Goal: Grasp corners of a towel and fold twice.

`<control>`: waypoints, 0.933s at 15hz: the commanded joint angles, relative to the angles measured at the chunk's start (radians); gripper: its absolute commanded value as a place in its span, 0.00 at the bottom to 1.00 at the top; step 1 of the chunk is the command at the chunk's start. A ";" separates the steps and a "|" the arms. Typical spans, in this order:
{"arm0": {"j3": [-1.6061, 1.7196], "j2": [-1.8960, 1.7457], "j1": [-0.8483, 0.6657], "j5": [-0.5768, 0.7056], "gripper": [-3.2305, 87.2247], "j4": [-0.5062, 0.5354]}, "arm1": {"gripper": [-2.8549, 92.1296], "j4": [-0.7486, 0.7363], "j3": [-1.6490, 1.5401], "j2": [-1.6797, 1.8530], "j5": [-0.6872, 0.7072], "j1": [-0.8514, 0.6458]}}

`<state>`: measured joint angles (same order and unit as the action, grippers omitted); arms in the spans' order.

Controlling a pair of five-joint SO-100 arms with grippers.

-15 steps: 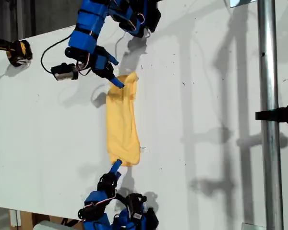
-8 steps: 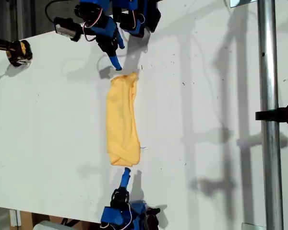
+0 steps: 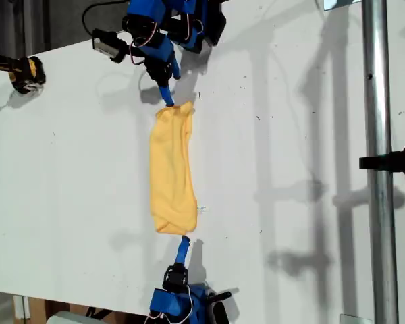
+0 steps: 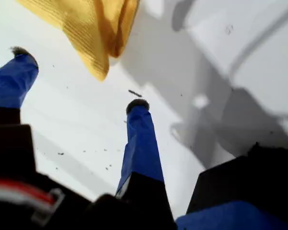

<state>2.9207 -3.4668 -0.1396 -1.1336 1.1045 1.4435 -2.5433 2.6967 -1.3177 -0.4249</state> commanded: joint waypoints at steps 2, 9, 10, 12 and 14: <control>-0.005 -0.006 0.014 -0.026 0.21 -0.021 | 0.43 -0.175 0.002 -0.120 0.069 -0.063; 0.002 -0.006 0.015 -0.055 0.21 0.005 | 0.43 -0.411 0.132 -0.597 0.075 -0.061; 0.002 -0.006 0.012 -0.057 0.21 0.005 | 0.43 -0.431 0.158 -0.660 0.077 -0.061; 0.003 -0.006 0.009 -0.061 0.21 0.009 | 0.43 -0.468 0.230 -0.796 0.077 -0.048; 0.000 -0.006 0.009 -0.064 0.21 0.017 | 0.44 -0.472 0.359 -0.989 0.077 -0.028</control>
<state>2.9284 -3.4668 -0.1335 -1.1842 1.1106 0.9863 -2.2994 1.7917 -1.2517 -0.4709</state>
